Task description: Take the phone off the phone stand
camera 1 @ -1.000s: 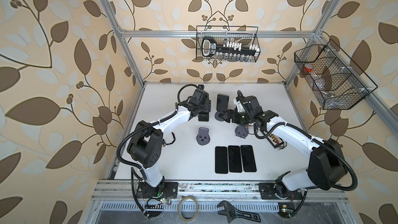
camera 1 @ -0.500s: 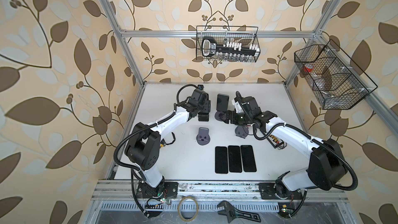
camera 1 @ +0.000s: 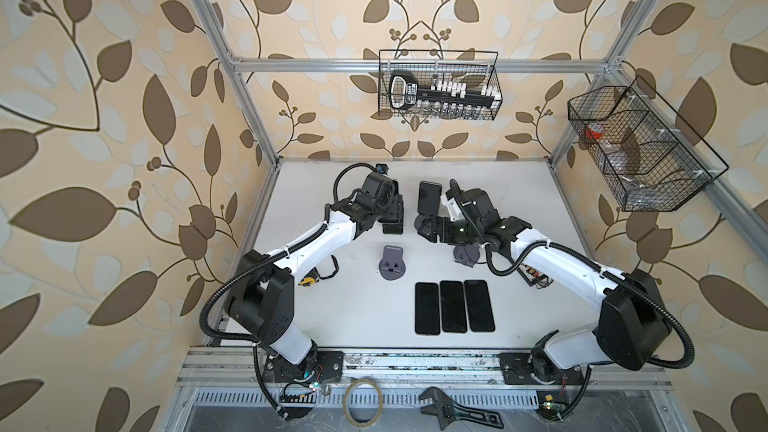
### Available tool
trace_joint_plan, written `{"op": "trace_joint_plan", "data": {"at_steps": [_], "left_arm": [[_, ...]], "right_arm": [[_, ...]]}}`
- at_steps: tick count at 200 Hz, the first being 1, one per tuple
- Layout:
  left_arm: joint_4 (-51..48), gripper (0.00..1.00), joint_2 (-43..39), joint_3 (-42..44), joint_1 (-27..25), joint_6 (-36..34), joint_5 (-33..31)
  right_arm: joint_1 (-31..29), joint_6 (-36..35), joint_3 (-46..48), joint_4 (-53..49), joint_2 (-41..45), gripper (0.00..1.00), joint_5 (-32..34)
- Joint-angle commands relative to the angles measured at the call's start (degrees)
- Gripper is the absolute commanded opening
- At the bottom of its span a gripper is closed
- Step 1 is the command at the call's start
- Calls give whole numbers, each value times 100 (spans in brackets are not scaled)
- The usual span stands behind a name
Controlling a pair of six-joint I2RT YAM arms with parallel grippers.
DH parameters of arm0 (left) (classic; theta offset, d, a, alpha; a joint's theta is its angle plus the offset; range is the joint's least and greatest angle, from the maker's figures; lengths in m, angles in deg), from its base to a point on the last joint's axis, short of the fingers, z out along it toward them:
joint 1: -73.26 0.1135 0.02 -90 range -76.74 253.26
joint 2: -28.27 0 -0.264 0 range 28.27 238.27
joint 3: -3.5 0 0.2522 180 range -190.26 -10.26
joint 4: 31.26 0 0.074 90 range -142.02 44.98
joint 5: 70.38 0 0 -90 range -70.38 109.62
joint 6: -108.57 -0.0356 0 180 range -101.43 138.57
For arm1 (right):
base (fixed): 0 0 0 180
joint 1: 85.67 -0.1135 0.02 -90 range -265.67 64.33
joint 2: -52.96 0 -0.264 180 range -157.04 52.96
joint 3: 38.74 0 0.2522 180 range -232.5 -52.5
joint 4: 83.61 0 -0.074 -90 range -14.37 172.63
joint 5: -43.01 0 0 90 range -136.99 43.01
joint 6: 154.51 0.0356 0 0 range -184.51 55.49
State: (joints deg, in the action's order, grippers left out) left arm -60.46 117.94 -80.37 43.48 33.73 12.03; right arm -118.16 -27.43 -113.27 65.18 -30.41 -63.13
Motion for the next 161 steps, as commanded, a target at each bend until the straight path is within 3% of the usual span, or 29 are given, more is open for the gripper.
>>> {"op": "trace_joint_plan", "data": {"at_steps": [1,161], "left_arm": [[153,69,-455,4,17,21,3],[-535,68,-1944,657,23,24,3]], "right_arm": [[-106,84,-110,58,187,87,1],[-1071,465,-170,93,443,86,499]]}}
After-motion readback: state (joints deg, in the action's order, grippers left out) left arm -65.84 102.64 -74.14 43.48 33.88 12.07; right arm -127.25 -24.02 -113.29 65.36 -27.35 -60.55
